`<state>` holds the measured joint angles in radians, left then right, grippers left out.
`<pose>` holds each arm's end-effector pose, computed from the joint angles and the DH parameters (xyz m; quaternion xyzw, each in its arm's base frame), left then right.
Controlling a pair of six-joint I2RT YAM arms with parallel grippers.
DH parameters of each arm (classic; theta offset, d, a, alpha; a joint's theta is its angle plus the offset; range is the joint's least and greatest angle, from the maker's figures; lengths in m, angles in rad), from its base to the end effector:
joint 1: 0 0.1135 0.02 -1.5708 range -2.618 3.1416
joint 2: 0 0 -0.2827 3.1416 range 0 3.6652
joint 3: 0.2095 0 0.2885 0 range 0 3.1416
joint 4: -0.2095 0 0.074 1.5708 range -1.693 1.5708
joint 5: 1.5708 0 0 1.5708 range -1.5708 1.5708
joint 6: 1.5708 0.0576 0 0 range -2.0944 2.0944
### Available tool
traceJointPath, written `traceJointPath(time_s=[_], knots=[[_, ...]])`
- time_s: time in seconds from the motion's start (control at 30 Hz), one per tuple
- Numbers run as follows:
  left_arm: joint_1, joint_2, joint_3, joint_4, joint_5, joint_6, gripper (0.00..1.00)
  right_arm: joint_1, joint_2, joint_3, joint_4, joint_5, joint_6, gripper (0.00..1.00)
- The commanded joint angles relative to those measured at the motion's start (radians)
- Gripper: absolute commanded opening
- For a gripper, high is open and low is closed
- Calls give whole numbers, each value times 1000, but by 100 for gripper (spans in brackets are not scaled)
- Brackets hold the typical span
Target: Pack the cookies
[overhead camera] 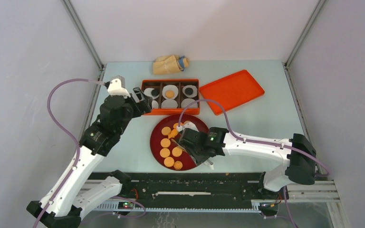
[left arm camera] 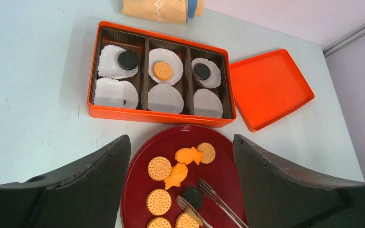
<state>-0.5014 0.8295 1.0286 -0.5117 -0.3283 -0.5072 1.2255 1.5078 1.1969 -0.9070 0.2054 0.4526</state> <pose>0.1985 -0.0876 0.3971 -0.0985 0.7974 -0.1648 0.5721 0.1242 0.3106 0.2441 -0.3524 0.9139 0.0625 0.1918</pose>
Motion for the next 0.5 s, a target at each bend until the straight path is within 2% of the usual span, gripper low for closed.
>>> traceJointPath(time_s=[0.0, 0.17, 0.33, 0.47], knots=[[6, -19, -19, 23, 15, -3, 84, 3, -34, 6, -20, 36, 31, 50], [6, -22, -22, 25, 18, -7, 84, -4, -53, 7, -38, 14, 18, 45], [6, -25, -17, 27, 16, -4, 84, -6, -66, 51, -46, 47, -11, 25], [6, -15, 10, 27, 7, -1, 84, -42, -69, 134, -35, 80, -63, 19]])
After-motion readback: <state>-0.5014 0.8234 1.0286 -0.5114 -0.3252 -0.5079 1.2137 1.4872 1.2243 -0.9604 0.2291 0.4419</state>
